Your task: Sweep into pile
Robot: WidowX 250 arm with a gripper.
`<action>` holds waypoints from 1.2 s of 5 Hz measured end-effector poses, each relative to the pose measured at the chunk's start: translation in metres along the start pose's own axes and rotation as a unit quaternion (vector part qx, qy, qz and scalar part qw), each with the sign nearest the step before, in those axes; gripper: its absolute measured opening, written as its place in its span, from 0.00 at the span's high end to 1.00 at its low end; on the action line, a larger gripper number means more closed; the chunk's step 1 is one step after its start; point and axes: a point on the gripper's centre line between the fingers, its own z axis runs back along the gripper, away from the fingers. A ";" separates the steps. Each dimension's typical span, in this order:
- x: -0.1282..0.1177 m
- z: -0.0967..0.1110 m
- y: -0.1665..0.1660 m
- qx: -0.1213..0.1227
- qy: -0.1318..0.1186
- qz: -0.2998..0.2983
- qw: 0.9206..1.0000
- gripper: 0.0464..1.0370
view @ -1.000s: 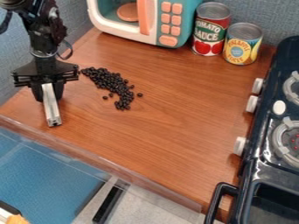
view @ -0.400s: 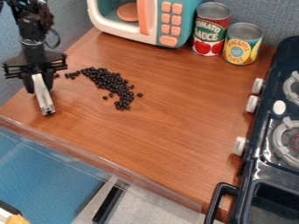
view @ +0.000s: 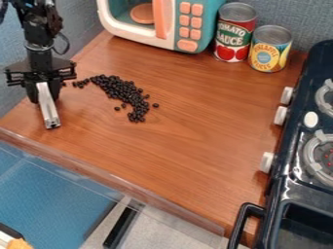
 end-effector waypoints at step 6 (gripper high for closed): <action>0.003 -0.002 -0.019 -0.050 0.037 -0.097 0.993 0.66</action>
